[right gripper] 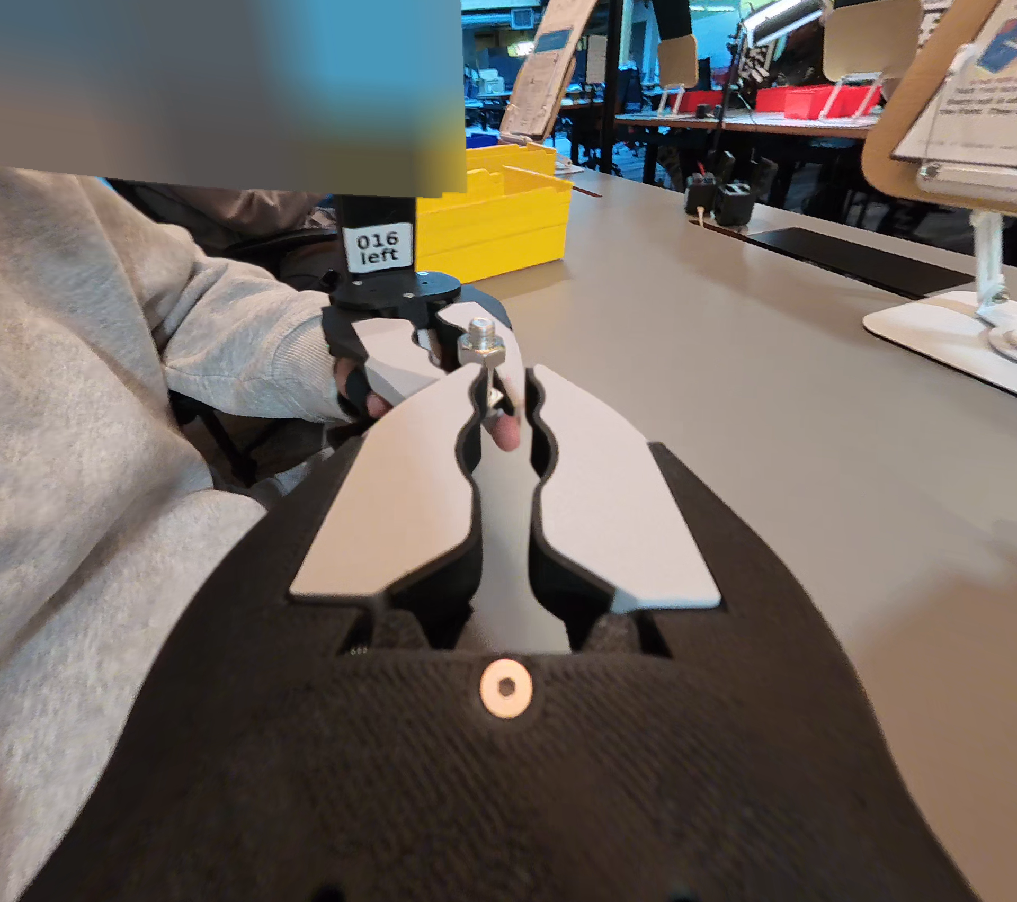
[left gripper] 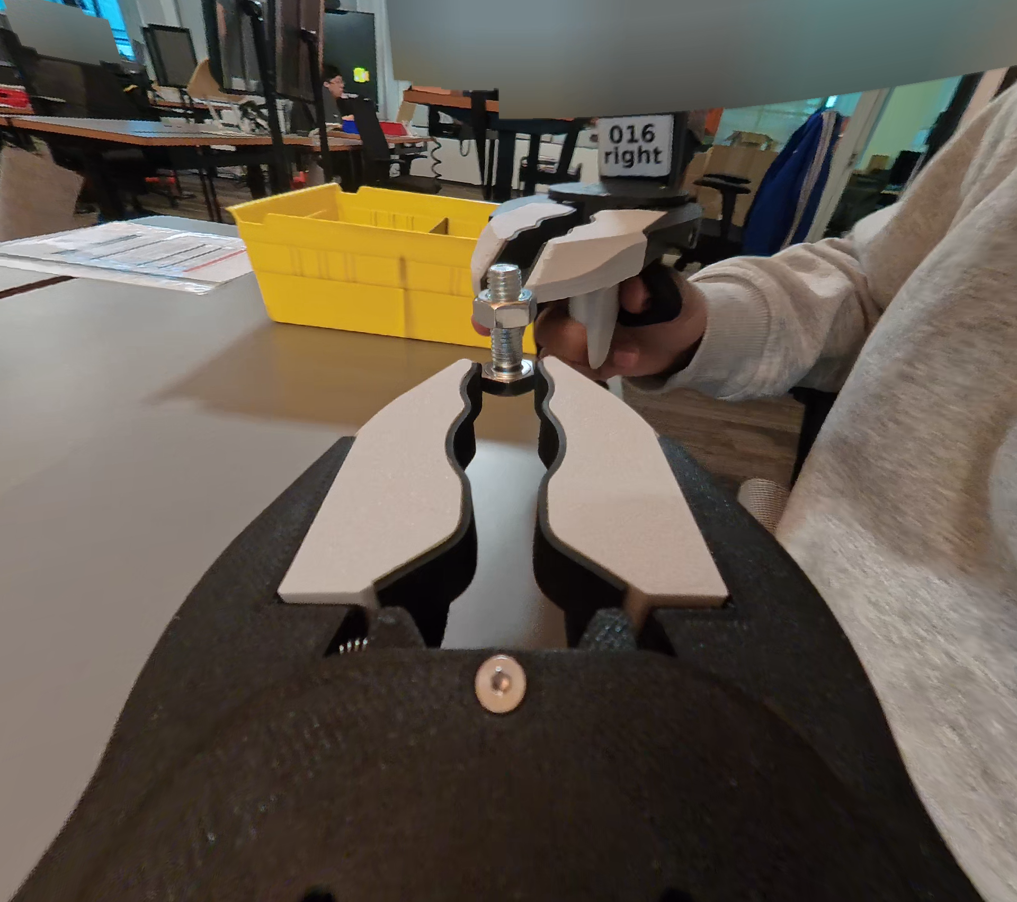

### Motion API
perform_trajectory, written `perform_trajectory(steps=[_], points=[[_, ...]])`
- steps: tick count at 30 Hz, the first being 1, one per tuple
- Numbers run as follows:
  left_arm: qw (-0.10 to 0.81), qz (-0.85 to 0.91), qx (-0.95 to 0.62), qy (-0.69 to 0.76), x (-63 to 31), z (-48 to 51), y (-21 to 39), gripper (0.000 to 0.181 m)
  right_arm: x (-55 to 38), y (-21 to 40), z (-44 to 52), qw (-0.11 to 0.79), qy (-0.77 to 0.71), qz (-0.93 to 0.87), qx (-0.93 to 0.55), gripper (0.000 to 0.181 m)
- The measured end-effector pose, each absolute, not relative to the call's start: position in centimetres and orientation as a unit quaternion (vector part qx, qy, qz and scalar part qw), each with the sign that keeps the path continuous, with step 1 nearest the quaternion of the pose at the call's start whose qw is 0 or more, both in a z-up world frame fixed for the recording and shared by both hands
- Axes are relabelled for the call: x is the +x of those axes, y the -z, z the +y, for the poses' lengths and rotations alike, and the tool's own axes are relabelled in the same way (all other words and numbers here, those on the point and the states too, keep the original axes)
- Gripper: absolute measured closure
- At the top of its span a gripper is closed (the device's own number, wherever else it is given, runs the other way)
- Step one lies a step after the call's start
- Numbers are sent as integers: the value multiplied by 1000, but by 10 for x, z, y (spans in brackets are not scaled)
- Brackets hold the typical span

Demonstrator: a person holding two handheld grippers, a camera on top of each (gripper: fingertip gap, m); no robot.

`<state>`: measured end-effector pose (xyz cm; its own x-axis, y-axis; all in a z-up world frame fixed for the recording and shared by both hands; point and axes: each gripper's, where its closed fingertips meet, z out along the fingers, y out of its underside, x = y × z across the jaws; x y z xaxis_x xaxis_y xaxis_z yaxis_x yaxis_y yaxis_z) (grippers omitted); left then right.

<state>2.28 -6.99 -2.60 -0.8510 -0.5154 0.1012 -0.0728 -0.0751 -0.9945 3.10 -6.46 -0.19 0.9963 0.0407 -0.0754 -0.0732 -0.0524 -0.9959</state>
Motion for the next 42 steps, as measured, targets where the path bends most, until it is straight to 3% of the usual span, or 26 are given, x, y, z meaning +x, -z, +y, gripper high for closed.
perform_trajectory(steps=[6, 11, 21, 42], points=[[194, 668, -269, 666, 39, -58, 34, 163, 48, 10, -58, 608, -52, 61, -790, 162], [208, 673, -286, 649, 43, -55, 39, 162, 43, 26, -55, 492, -111, 79, -860, 156], [223, 683, -276, 639, 39, -58, 37, 162, 34, 19, -45, 354, -81, 19, -931, 159], [212, 669, -283, 654, 37, -55, 31, 162, 7, 8, -45, 241, -18, -73, -968, 164]])
